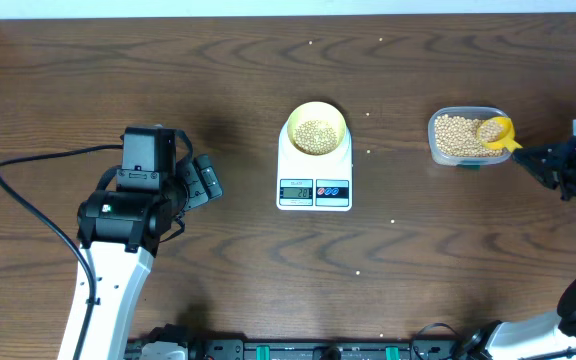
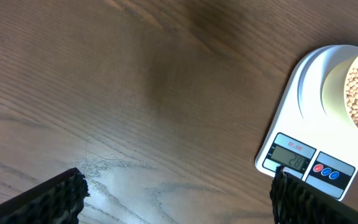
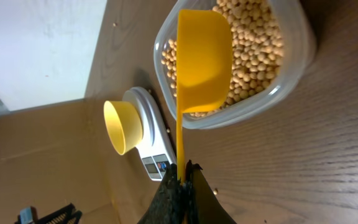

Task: Scoop item into bowl and weigh 50g on scale
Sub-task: 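Lift the filled yellow scoop up out of the tub with the right gripper, then carry the filled scoop left over the yellow bowl on the scale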

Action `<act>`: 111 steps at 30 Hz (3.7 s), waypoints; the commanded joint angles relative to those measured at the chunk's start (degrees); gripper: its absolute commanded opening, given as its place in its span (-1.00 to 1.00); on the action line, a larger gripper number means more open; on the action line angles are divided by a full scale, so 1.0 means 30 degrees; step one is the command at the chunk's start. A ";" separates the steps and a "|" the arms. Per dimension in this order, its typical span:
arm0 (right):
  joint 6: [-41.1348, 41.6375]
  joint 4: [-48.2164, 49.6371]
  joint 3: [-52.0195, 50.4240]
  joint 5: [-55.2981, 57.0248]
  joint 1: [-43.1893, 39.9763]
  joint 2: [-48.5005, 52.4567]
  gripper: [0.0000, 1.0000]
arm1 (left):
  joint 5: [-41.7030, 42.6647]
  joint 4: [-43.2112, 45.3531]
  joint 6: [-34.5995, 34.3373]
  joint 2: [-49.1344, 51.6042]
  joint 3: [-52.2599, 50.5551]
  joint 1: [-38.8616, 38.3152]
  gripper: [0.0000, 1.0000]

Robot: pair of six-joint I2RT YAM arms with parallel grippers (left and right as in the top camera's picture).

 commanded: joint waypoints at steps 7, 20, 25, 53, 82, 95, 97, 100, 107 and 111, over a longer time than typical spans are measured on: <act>-0.2550 -0.1559 -0.0124 -0.3373 -0.1392 0.0138 -0.98 | -0.0328 -0.0051 -0.0022 0.0022 0.0204 0.0117 0.92; -0.5027 -0.4211 -0.0124 -0.7293 -0.1676 0.0138 -0.98 | -0.0328 -0.0051 -0.0022 0.0022 0.0204 0.0117 0.93; -0.7308 -0.6404 -0.0124 -0.8597 -0.0984 0.0138 -0.98 | -0.0328 -0.0051 -0.0022 0.0022 0.0204 0.0117 0.92; 0.3978 0.2477 -0.0117 -0.9194 0.7468 0.0131 -0.97 | -0.0328 -0.0051 -0.0022 0.0022 0.0204 0.0124 0.92; 0.7249 1.0178 -0.0080 0.1741 1.6232 0.0124 -0.98 | -0.0321 -0.0051 -0.0022 0.0022 0.0204 0.0117 0.92; 0.4240 0.9989 0.0933 0.2878 1.7384 0.0095 -0.97 | -0.0328 -0.0051 -0.0022 0.0022 0.0204 0.0117 0.92; 0.3818 0.9449 0.1406 0.3927 1.7770 0.0087 -0.97 | -0.0328 -0.0051 -0.0022 0.0022 0.0204 0.0117 0.92; 0.2973 0.8247 0.2244 0.5814 1.8345 0.0087 -0.97 | -0.0321 -0.0051 -0.0022 0.0022 0.0204 0.0117 0.92; 0.1749 0.5974 0.3949 0.9865 1.9256 0.0087 -0.98 | -0.0321 -0.0051 -0.0022 0.0022 0.0204 0.0117 0.93; 0.1596 0.5807 0.4095 1.0389 1.9438 0.0087 -0.98 | -0.0328 -0.0051 -0.0022 0.0022 0.0204 0.0117 0.92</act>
